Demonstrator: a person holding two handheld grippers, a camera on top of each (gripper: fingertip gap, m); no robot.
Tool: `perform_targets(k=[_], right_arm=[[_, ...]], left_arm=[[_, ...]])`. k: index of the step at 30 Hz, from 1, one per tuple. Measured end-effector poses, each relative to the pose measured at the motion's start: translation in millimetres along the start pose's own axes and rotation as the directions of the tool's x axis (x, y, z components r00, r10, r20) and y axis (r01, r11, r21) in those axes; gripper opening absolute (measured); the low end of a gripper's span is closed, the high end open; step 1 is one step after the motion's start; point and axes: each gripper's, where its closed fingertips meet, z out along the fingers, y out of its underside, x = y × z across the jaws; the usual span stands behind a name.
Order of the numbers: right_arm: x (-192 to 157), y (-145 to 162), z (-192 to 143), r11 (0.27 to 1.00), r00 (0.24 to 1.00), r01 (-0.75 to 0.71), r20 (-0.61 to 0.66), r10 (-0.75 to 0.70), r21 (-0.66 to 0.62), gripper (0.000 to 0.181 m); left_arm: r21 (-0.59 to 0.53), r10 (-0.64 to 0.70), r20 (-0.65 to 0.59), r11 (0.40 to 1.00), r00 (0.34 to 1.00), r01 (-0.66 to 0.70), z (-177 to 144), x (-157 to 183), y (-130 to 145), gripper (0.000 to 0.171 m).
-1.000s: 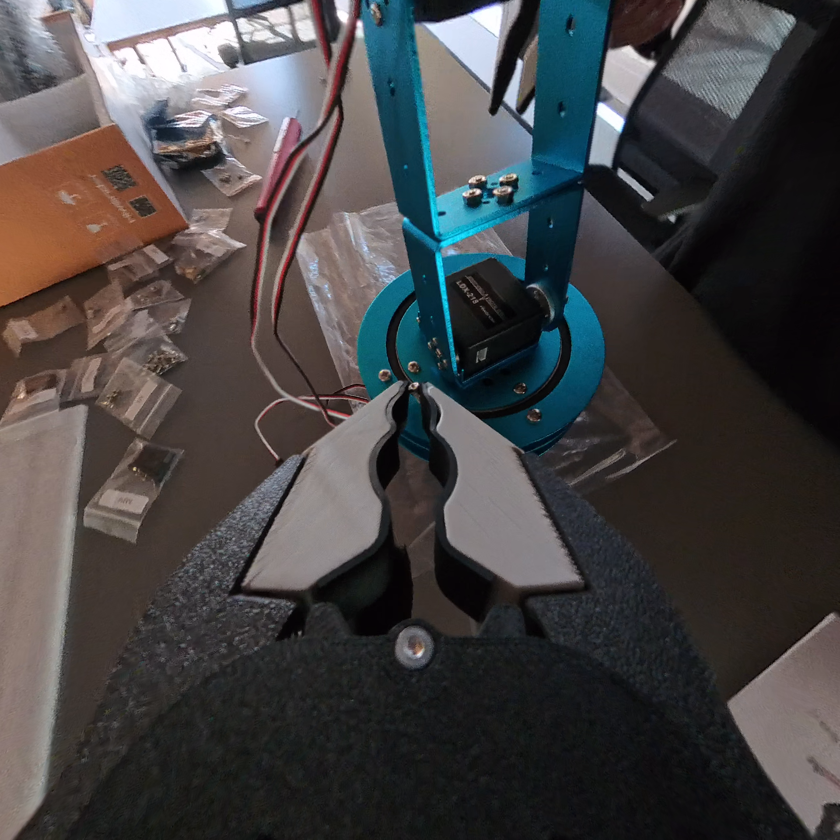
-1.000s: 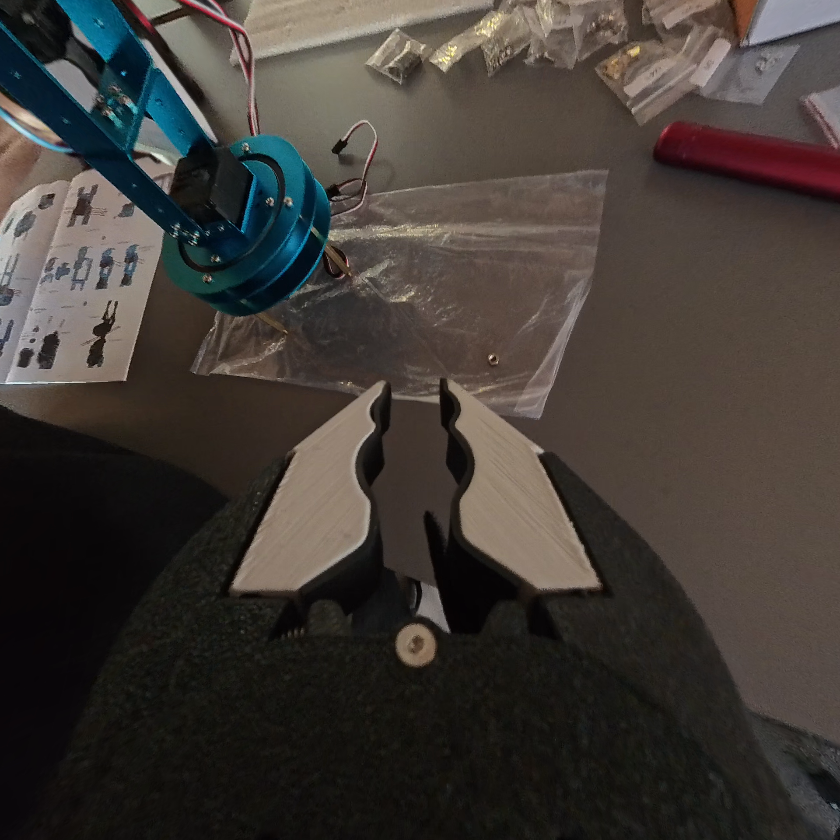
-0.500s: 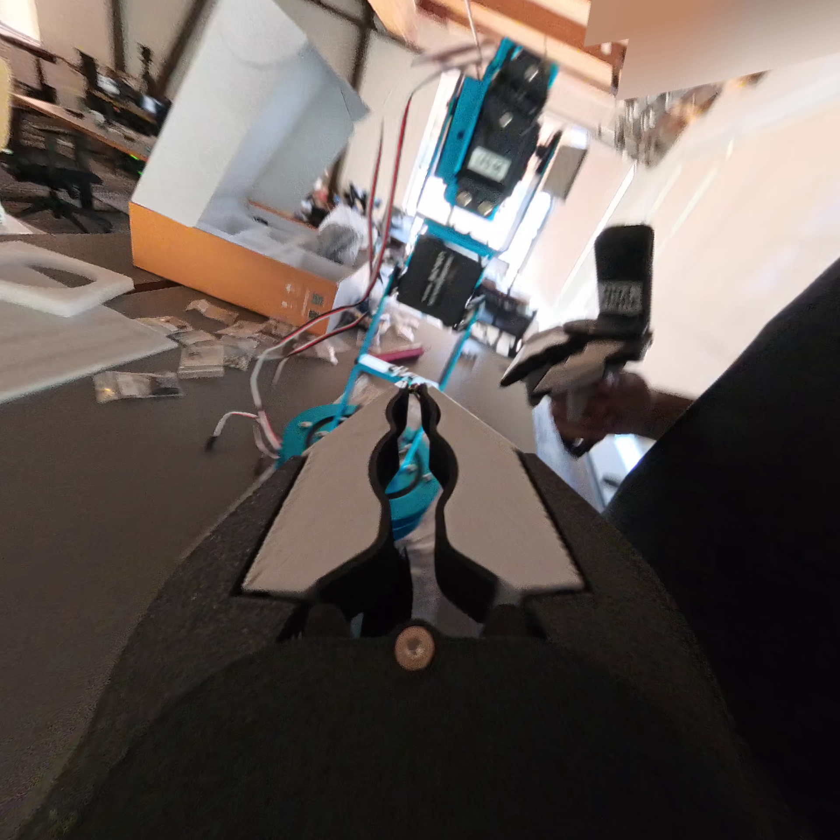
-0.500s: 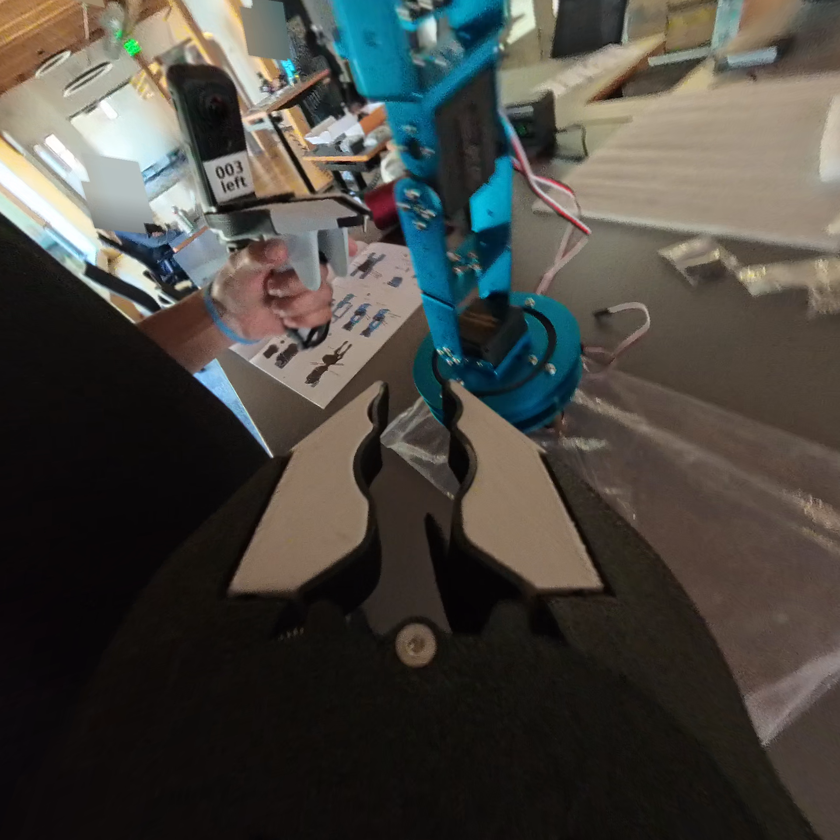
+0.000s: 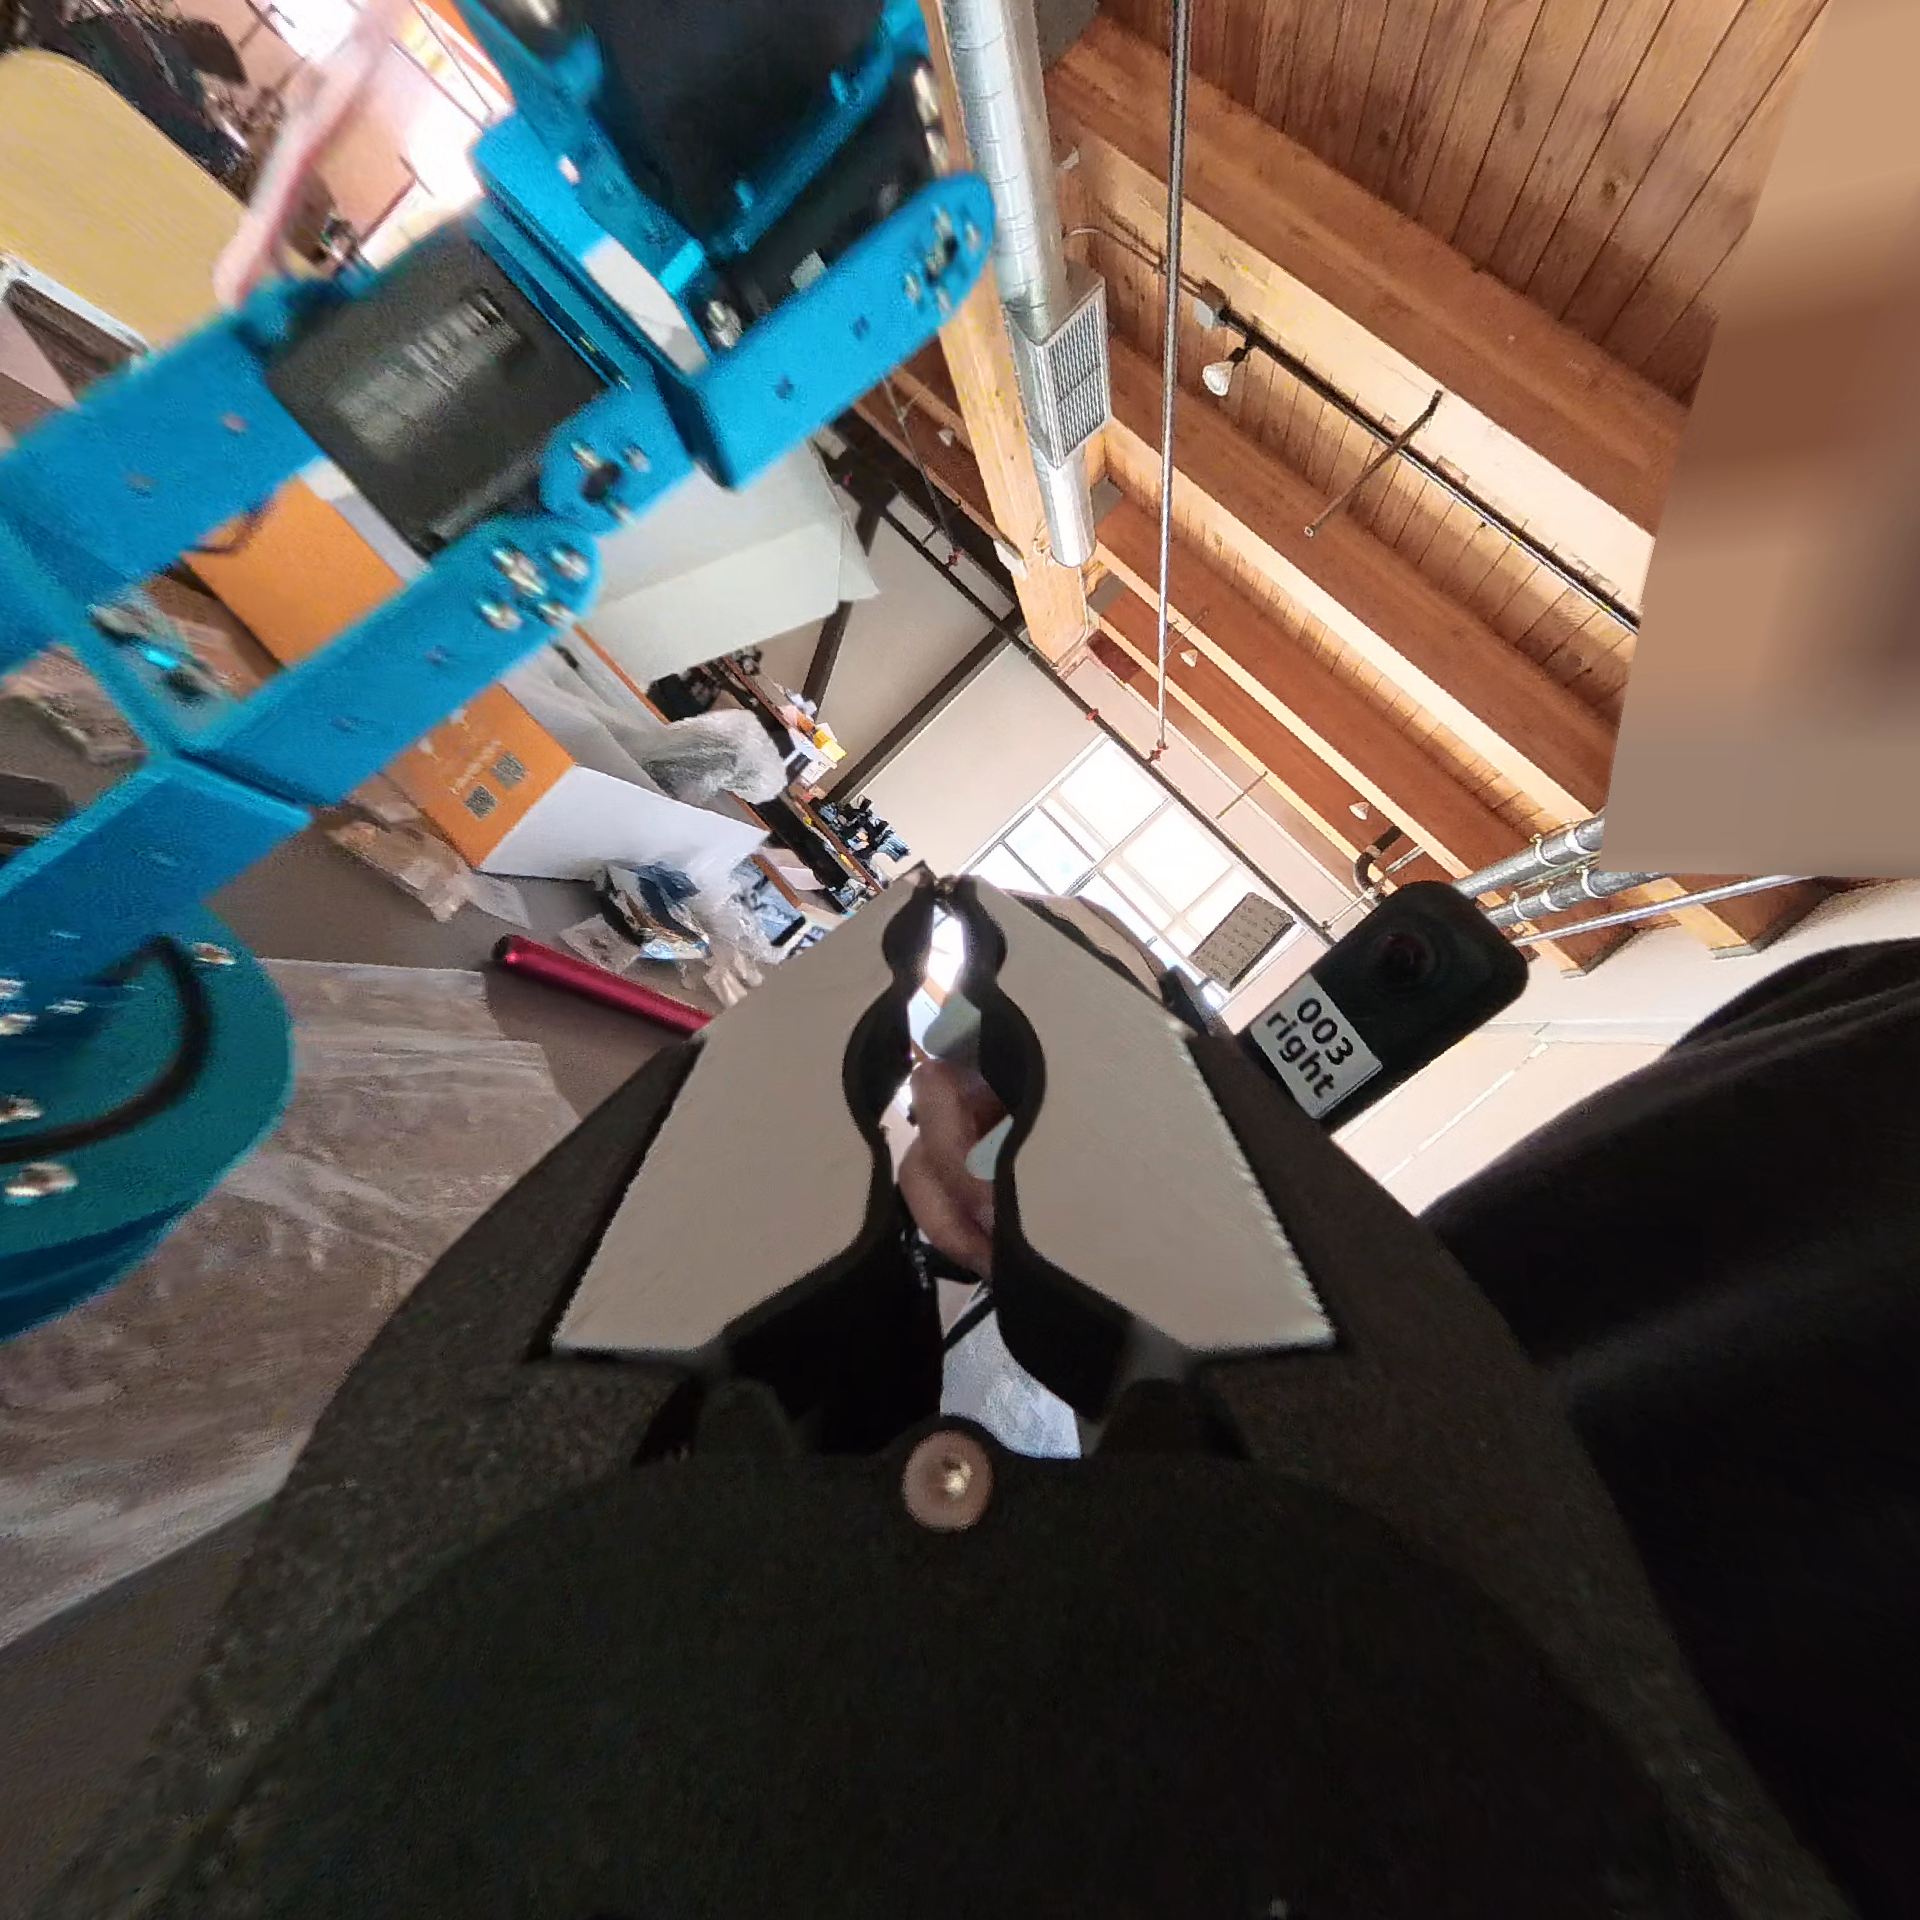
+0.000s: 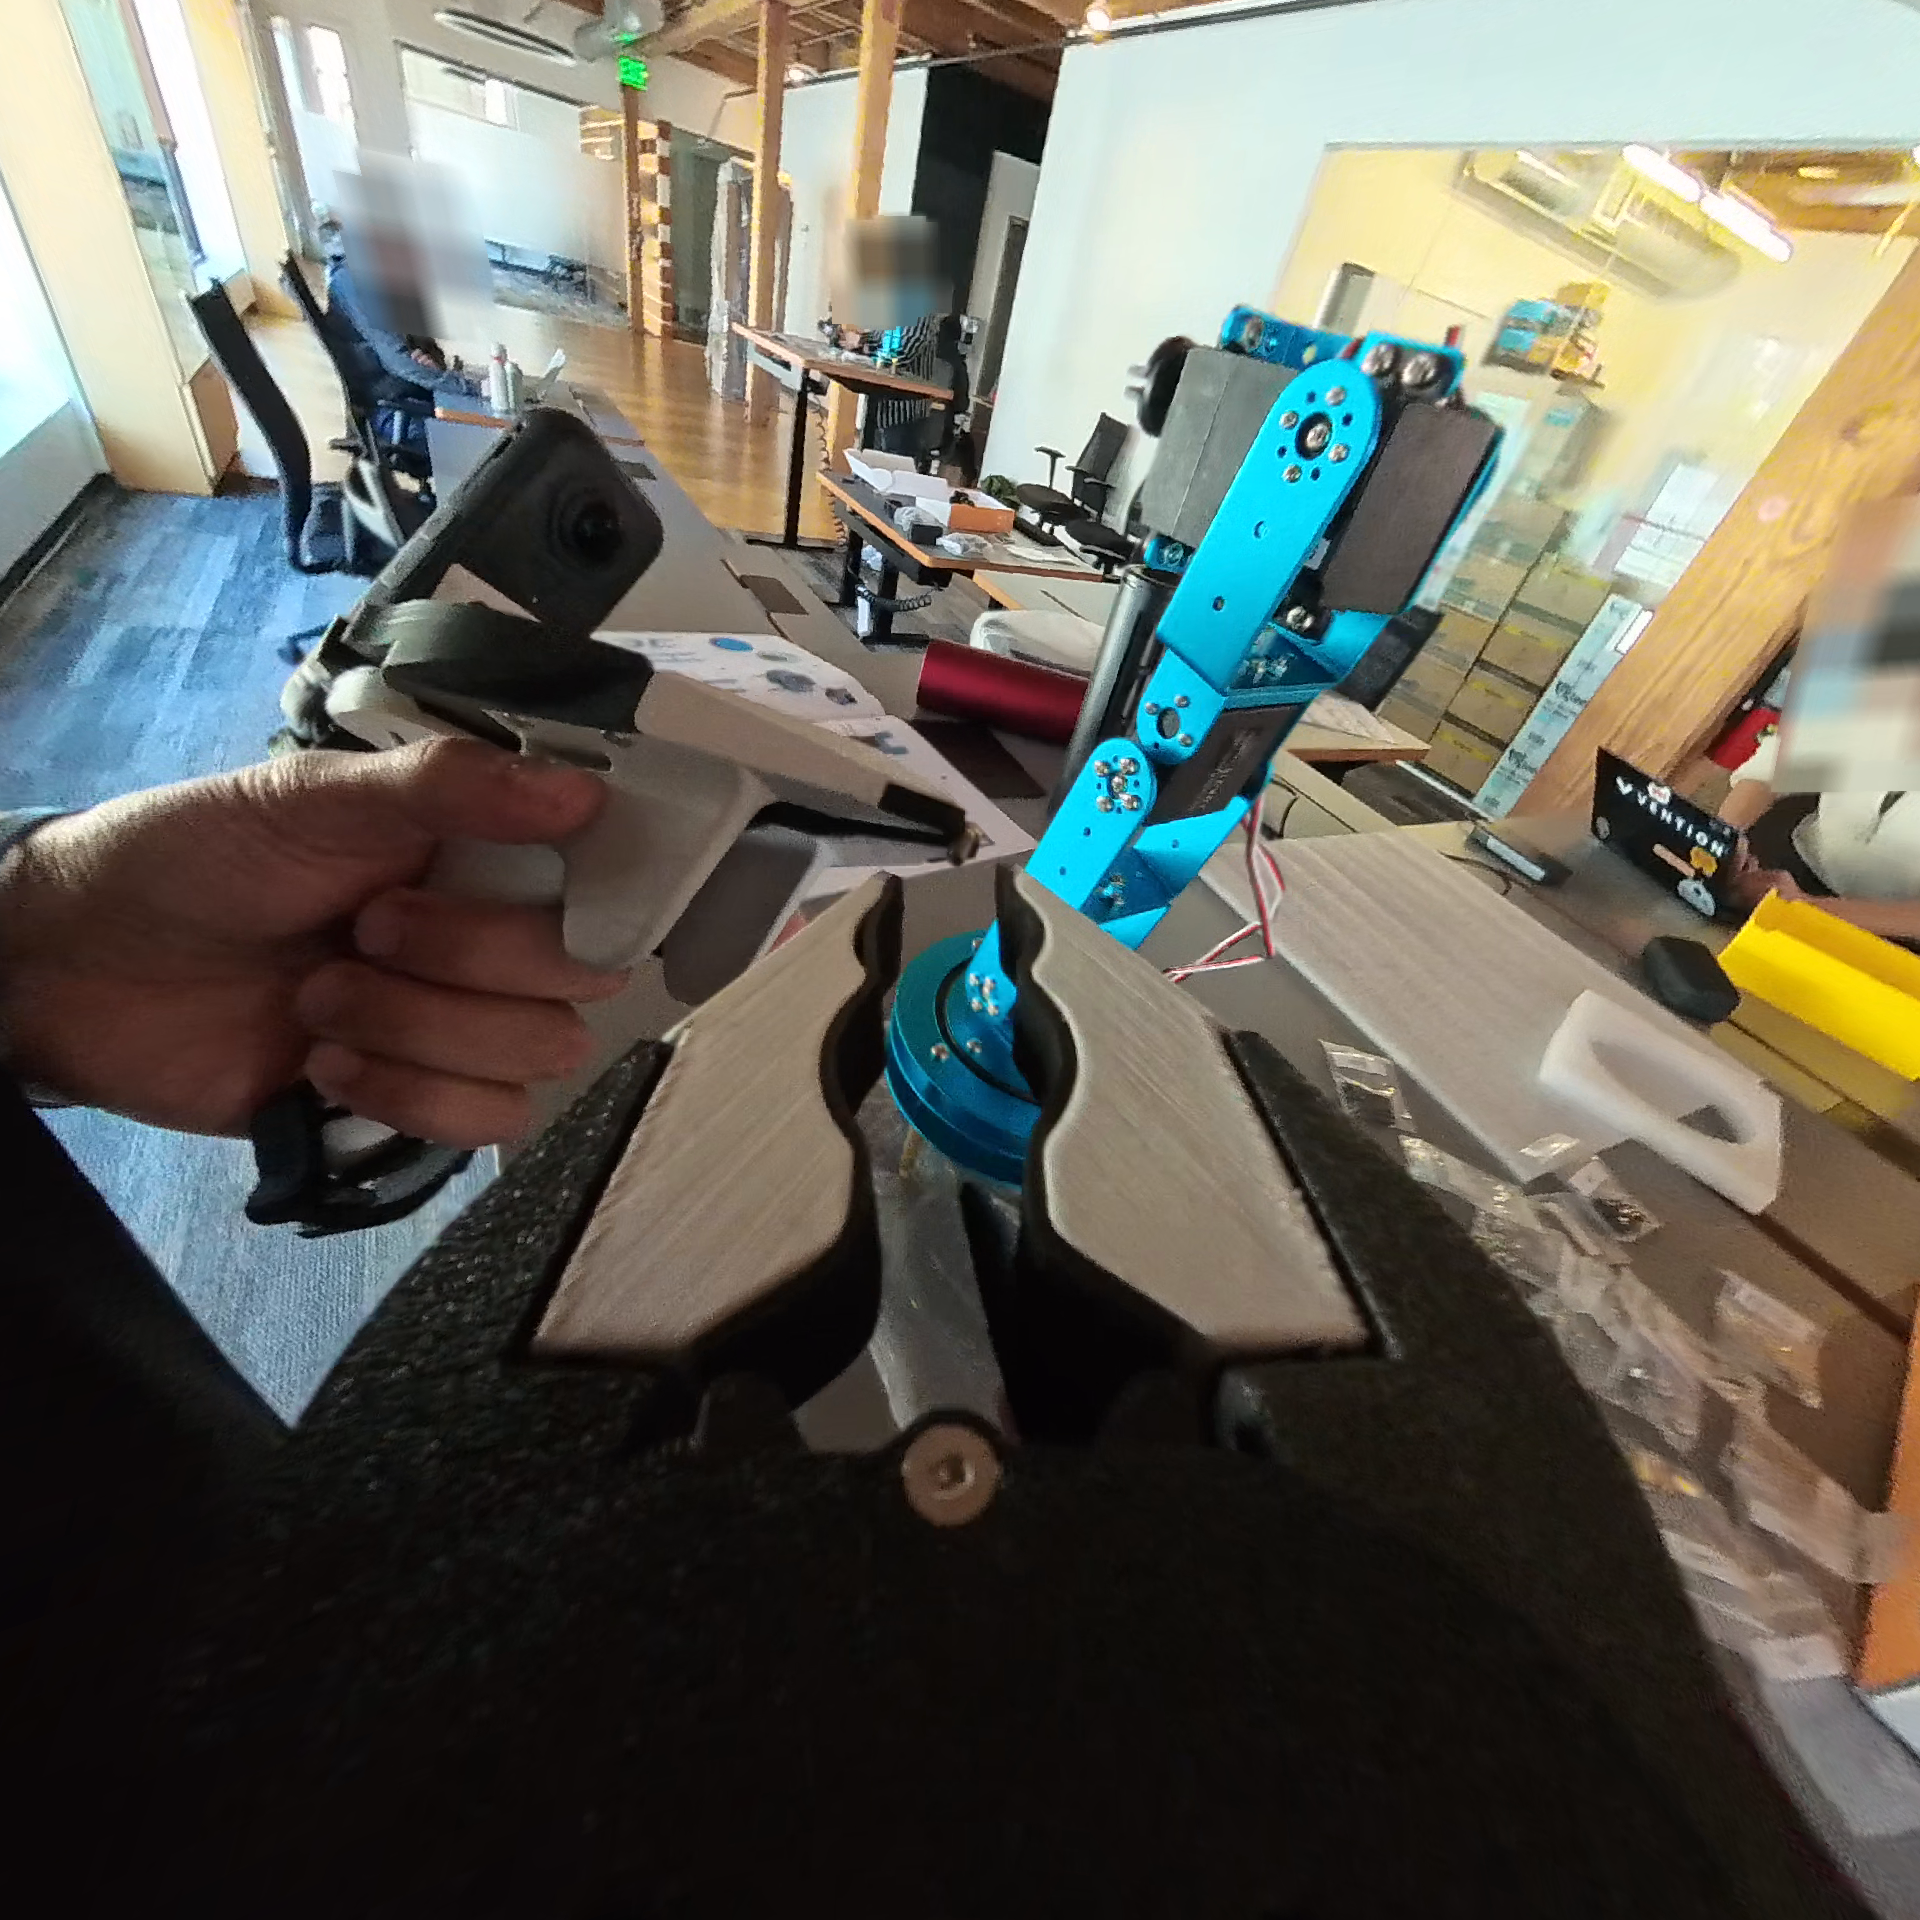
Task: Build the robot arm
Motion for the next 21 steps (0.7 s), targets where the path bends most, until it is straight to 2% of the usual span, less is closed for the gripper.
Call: perform_targets(k=[4, 10, 14, 19, 21], right_arm=[[9, -1, -24, 0.998, 0.998, 0.063, 0.009, -0.063, 0.02, 0.011], [16, 3, -44, 0.994, 0.994, 0.102, 0.023, -0.103, 0.026, 0.005], [22, 2, -49, 0.994, 0.994, 0.107, 0.009, -0.108, 0.038, 0.003], [25, 6, -48, 0.996, 0.995, 0.085, 0.05, -0.086, 0.016, 0.003], [23, 6, -47, 0.999, 0.995, 0.044, 0.085, -0.046, 0.021, 0.003]], left_arm=[[-0.002, -0.007, -0.011, 1.0, 1.0, 0.007, 18, 14, 19, 0.004], [-0.023, 0.006, -0.009, 1.0, 1.0, -0.006, 35, 21, 35, 0.003], [-0.044, 0.02, -0.015, 0.999, 1.0, -0.021, 41, 21, 40, 0.002], [-0.094, 0.044, -0.02, 0.995, 0.999, -0.045, 43, 18, 41, 0.002], [-0.131, 0.035, -0.057, 0.99, 0.998, -0.042, 41, 18, 41, 0.009]])
